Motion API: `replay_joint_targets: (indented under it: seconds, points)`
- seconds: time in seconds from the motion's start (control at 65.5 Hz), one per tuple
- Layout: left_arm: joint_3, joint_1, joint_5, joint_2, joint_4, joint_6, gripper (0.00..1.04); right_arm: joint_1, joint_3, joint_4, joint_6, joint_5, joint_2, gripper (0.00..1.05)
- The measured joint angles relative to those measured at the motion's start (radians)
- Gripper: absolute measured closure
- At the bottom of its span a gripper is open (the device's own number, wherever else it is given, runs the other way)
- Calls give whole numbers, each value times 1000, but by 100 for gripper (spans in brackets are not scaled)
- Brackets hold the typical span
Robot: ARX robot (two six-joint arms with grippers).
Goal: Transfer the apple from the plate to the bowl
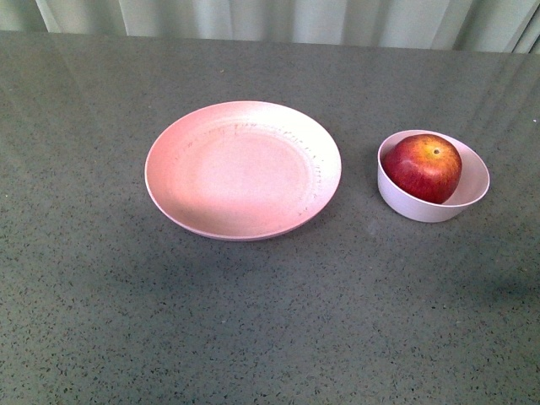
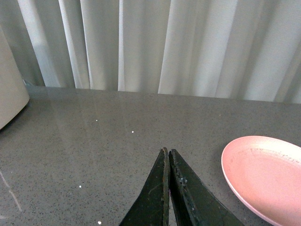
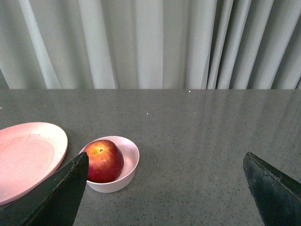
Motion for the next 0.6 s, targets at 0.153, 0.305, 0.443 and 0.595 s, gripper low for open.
replay_joint_targets:
  seconds: [0.153, 0.305, 0.443, 0.595]
  points:
    - [0, 0, 0, -64, -63, 0, 103, 0, 0, 0, 0, 0, 0, 9]
    - [0, 0, 0, -119, -117, 0, 103, 0, 0, 0, 0, 0, 0, 9]
    - [0, 0, 0, -166, -165, 0, 103, 0, 0, 0, 0, 0, 0, 9]
    - [0, 0, 0, -200, -199, 0, 103, 0, 0, 0, 0, 0, 0, 9]
